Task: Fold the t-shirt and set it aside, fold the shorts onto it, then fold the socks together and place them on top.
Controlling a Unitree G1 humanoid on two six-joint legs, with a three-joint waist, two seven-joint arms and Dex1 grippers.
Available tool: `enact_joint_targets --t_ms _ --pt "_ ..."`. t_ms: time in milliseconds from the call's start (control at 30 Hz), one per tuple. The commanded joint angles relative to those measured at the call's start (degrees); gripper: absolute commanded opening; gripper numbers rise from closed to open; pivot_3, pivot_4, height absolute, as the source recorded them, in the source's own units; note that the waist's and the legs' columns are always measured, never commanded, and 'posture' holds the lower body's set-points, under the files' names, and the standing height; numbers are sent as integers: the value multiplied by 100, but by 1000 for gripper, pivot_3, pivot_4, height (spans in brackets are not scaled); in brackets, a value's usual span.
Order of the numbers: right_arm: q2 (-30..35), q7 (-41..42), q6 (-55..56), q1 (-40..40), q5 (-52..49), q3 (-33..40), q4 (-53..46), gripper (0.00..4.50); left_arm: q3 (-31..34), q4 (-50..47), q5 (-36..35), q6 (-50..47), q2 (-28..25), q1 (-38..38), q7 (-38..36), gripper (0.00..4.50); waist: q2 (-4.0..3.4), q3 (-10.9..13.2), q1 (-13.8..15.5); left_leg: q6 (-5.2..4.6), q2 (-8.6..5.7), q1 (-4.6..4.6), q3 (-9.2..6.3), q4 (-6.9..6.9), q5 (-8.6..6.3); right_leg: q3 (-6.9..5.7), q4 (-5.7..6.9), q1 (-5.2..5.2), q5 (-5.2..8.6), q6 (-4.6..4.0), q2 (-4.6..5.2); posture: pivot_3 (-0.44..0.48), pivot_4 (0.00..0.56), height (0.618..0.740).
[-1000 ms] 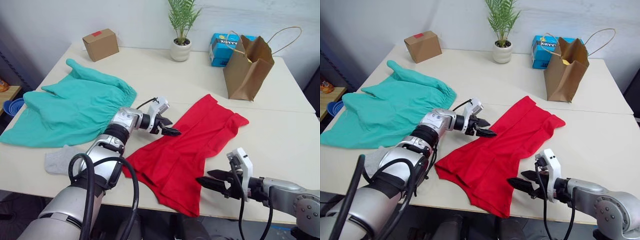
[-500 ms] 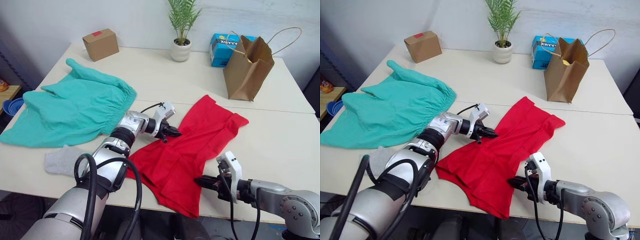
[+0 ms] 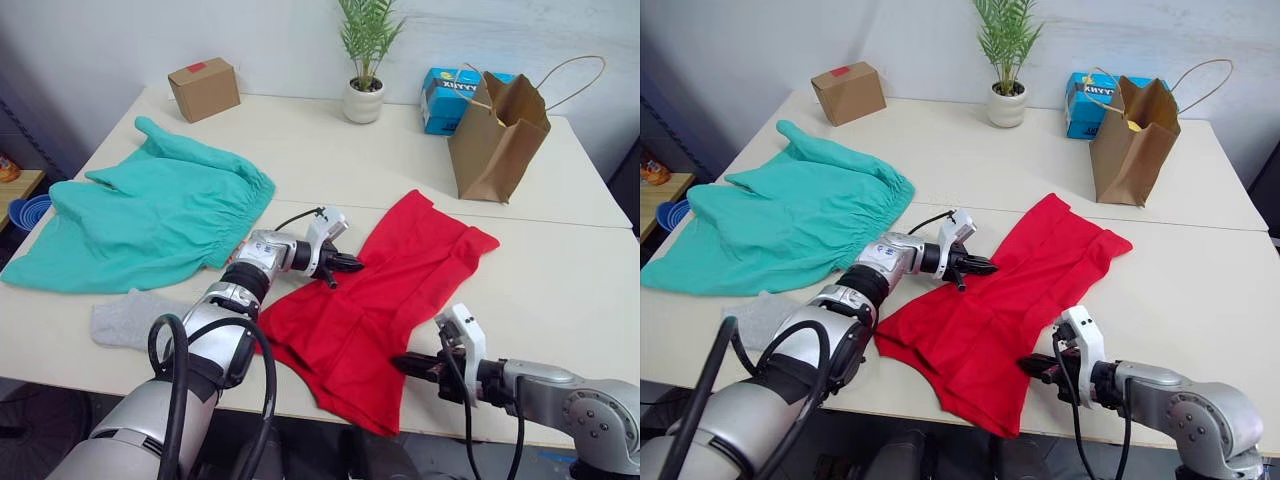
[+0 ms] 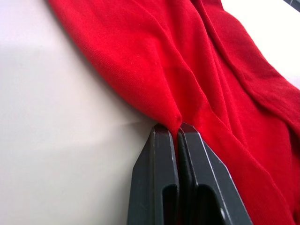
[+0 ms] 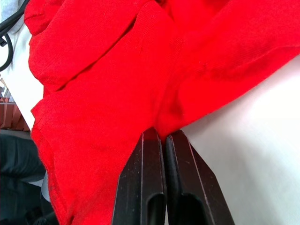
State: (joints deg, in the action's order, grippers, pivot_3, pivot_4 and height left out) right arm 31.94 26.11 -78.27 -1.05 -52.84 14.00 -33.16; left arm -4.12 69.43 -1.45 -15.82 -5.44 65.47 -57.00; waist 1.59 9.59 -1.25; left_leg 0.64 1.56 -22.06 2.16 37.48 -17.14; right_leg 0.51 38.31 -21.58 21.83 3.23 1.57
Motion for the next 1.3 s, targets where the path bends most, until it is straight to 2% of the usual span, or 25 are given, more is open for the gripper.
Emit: enact_joint_targets --t_ms 33,300,700,900,1033,1300 --pt "294 114 137 -58 26 215 137 0 166 -162 -78 -76 -62 -54 235 12 0 0 -2 0 0 0 0 0 0 0 0 0 0 0 0 0 150 740" --pt "876 514 454 -80 53 290 477 0 360 -518 -208 -224 -178 -236 374 12 0 0 -5 0 0 -1 0 1 0 -1 0 0 0 0 -1 0 150 740" --pt "1696 1176 1063 213 542 -123 1129 0 418 -1583 -320 -611 -263 -741 709 12 -1 1 -17 0 1 -2 0 2 0 -1 -1 0 0 0 -2 0 150 740" --pt "2103 1634 1305 552 782 -308 1547 0 433 -2863 -386 -1168 -329 -1246 1255 12 -4 4 -8 0 1 -5 0 9 0 -1 1 0 0 0 -1 0 150 740" --pt "2275 1976 1614 695 998 -479 1785 0 392 -4044 -483 -1940 -337 -1694 1585 12 -4 4 -3 0 3 -6 -2 10 0 -2 1 0 0 0 -2 0 150 740" --pt "2173 2243 2229 1272 1650 -1035 2547 0 42 -6014 -309 -2633 -525 -2564 2276 12 -8 6 -9 12 4 -6 -1 20 7 0 6 1 0 0 -2 0 150 740"
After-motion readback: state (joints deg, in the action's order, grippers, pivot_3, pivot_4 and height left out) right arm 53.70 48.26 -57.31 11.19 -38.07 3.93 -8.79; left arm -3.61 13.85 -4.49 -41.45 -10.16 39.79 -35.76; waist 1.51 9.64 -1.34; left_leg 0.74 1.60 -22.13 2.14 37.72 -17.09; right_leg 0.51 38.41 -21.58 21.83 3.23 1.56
